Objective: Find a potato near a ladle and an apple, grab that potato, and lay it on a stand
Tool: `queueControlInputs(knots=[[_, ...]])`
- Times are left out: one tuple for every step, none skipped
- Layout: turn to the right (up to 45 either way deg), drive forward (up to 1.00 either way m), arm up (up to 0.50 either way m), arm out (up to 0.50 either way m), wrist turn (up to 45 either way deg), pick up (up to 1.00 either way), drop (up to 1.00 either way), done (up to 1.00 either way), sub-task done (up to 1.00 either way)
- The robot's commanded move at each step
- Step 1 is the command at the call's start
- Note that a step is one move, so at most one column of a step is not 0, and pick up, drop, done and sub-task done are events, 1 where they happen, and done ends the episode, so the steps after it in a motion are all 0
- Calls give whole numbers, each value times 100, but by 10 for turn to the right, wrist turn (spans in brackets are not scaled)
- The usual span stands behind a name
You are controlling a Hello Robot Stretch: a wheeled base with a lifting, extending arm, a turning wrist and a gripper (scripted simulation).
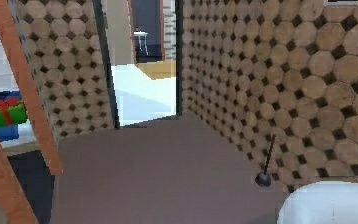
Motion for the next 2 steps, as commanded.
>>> queueControlInputs(knots=[[-90, 0, 0, 0, 0, 0, 0, 0, 0], [0, 100, 0, 0, 0, 0, 0, 0, 0]])
